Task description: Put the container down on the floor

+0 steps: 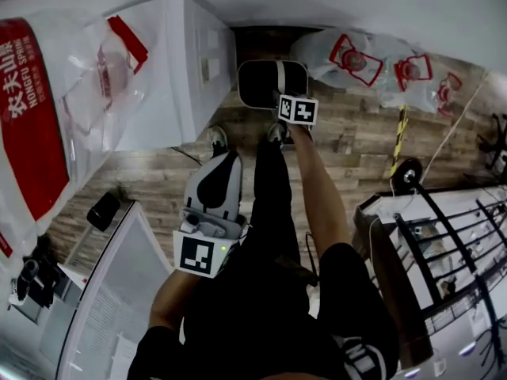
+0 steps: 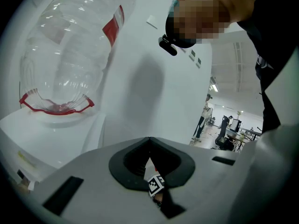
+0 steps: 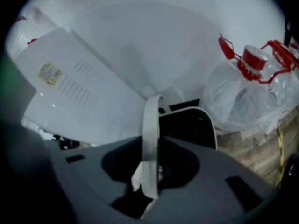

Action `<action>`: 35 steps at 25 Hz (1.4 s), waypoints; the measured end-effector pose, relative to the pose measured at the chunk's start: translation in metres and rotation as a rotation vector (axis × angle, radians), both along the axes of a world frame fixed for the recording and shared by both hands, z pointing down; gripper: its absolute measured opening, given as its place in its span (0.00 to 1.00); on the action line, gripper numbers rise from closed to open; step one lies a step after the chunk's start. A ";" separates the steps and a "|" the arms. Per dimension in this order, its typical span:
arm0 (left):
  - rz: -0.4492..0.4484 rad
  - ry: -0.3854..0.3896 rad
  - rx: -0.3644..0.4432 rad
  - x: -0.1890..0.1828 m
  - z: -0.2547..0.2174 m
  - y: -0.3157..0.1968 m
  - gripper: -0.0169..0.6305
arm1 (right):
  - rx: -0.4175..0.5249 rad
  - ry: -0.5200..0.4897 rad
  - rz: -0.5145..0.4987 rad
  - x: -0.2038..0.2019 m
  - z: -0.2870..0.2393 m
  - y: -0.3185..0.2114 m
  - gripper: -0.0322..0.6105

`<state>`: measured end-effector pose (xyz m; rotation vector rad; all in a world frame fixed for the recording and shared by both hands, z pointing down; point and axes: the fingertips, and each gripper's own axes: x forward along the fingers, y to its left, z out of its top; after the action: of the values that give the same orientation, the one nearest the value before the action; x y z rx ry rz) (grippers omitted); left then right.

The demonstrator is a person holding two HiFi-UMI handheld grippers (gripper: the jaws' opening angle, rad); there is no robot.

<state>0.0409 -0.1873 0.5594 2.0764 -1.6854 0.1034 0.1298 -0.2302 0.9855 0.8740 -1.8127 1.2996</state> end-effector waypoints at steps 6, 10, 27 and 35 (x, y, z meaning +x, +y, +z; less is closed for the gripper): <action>-0.010 -0.020 0.015 -0.014 0.022 -0.006 0.07 | 0.003 0.010 0.004 -0.015 0.039 -0.016 0.23; -0.022 -0.017 0.015 -0.017 0.033 -0.007 0.07 | -0.004 0.000 0.021 -0.023 0.056 -0.023 0.23; -0.012 0.004 -0.053 -0.015 0.072 -0.010 0.07 | 0.009 -0.045 0.014 -0.052 0.106 -0.055 0.24; -0.013 0.005 -0.065 -0.015 0.077 -0.017 0.07 | 0.026 -0.022 -0.012 -0.050 0.125 -0.071 0.24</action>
<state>0.0259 -0.2039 0.6363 2.0163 -1.6701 0.1468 0.0803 -0.3009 1.1102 0.8648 -1.8533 1.2849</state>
